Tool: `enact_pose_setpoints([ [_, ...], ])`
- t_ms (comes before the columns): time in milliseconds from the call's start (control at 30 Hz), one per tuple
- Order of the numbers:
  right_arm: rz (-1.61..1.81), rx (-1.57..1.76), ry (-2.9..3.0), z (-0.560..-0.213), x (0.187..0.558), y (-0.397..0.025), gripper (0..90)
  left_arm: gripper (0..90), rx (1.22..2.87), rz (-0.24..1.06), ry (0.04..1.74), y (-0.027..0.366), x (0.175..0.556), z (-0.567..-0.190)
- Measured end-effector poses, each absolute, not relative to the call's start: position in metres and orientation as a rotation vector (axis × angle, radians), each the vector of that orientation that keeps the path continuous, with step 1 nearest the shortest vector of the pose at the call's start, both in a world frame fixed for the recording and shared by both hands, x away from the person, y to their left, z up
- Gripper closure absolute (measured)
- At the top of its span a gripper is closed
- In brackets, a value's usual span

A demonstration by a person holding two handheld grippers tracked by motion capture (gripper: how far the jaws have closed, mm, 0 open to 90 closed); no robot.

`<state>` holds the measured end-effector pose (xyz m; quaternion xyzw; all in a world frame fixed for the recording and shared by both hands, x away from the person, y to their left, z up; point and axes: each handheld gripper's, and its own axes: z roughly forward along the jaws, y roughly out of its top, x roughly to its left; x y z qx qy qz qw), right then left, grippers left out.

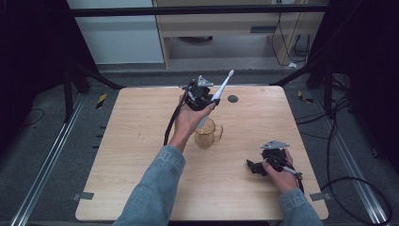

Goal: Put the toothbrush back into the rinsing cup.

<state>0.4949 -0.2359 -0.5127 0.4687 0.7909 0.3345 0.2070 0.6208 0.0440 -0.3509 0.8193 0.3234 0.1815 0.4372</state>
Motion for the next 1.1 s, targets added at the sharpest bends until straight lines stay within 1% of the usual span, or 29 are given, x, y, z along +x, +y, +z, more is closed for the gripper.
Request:
enact_pose_setpoints([
  [367,0.942,1.324,2.206,-0.512,0.494,-0.236,0.6,66.4,2.036,0.439,0.791,0.046,0.619,-0.363],
  [533,0.943,1.324,2.206,-0.512,0.494,-0.236,0.6,66.4,2.039,0.459,0.780,0.049,0.616,-0.363],
  [767,0.944,1.326,2.207,-0.512,0.494,-0.236,0.6,66.4,2.020,0.441,0.796,0.053,0.616,-0.367],
  [1100,0.936,1.313,2.205,-0.513,0.494,-0.236,0.6,66.4,2.046,0.452,0.783,0.051,0.613,-0.372],
])
